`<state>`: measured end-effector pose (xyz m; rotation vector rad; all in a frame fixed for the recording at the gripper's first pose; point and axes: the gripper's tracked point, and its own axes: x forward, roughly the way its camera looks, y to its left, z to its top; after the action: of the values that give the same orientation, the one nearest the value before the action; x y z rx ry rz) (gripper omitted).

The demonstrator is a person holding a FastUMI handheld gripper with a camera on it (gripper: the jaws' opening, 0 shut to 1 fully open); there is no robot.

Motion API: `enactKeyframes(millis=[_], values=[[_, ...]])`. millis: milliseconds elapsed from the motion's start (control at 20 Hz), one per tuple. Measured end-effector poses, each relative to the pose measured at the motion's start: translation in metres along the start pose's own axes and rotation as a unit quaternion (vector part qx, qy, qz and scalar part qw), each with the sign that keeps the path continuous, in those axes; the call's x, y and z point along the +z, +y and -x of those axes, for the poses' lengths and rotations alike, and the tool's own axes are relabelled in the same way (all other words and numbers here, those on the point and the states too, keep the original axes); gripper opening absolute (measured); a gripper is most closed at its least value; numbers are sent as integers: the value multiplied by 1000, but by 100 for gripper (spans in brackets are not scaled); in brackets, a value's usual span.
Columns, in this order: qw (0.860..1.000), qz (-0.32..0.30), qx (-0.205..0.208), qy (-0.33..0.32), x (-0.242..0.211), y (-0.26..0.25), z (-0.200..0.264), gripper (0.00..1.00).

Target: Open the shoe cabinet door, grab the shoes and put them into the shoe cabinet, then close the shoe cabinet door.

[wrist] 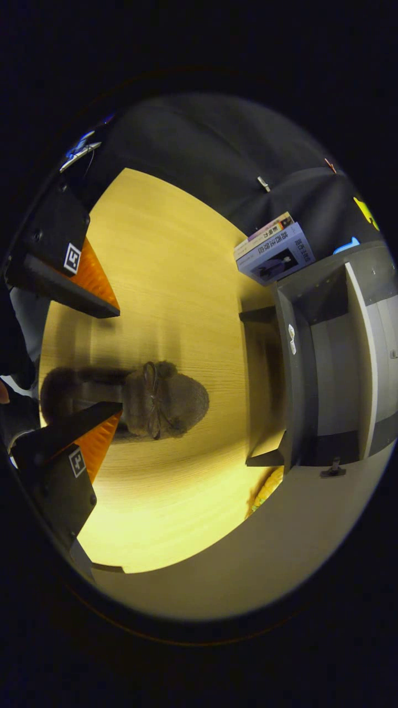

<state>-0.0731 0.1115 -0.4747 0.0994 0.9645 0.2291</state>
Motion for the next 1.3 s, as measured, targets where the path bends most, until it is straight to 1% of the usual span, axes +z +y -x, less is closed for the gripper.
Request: enactKeyframes(millis=[100,150,200,250,300,350,400,450,550,650,800,1000,1150,1300], values=[[1000,-5,-5,-14,5,-1,-22,96],[1000,-5,-10,-26,7,-2,-31,86],[999,-3,-20,-35,11,-6,-42,82],[998,-5,-36,-44,12,-12,-50,73],[997,-5,-51,-59,17,-18,-54,69],[995,-3,-71,-71,20,-24,-58,56],[994,-7,-72,-77,23,-23,-58,41],[995,-5,-64,-79,23,-19,-58,26],[995,8,-61,-73,22,-19,-63,11],[996,3,-58,-72,28,-20,-50,10],[995,-5,-54,-84,49,-21,-26,10],[994,-5,-43,-103,85,-14,26,10],[994,2,-39,-99,107,-8,62,10],[995,-13,-12,-102,136,11,98,10]])
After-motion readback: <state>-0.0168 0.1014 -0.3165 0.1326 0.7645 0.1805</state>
